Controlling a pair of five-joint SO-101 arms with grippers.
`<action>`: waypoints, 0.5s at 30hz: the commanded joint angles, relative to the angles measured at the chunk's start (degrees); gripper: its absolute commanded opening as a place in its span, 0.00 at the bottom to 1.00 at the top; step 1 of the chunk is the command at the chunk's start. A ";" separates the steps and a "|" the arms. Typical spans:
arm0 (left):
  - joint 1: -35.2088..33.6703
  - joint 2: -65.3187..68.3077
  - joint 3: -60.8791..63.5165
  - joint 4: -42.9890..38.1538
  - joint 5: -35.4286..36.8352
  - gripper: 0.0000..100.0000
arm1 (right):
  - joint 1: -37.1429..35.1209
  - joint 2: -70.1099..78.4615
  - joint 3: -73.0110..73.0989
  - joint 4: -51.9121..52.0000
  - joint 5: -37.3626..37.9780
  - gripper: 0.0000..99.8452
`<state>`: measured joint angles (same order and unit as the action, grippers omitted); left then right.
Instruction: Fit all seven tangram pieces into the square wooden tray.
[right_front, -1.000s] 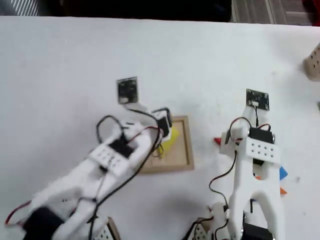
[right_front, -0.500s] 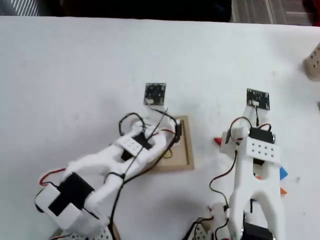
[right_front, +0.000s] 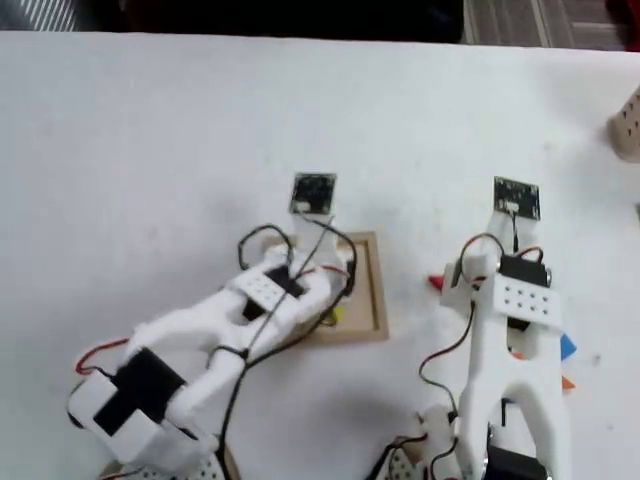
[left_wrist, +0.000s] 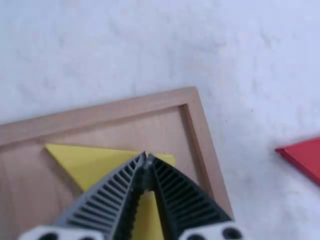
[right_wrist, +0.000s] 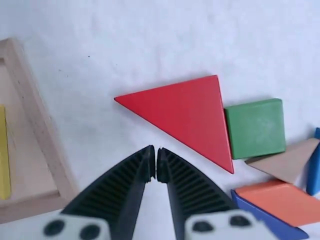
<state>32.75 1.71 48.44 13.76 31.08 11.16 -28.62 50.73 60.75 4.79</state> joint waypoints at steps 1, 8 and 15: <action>0.31 -0.48 -1.41 4.48 0.26 0.02 | 0.04 -0.04 -0.35 -0.92 0.97 0.02; 2.15 -12.00 4.66 10.81 -0.26 0.02 | 0.04 -0.04 -0.35 -0.92 0.97 0.02; 3.30 -27.91 11.87 10.81 -0.26 0.02 | 0.04 -0.04 -0.35 -0.92 0.97 0.02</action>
<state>35.03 -18.95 59.60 24.22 31.16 11.16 -28.62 50.73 60.75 4.79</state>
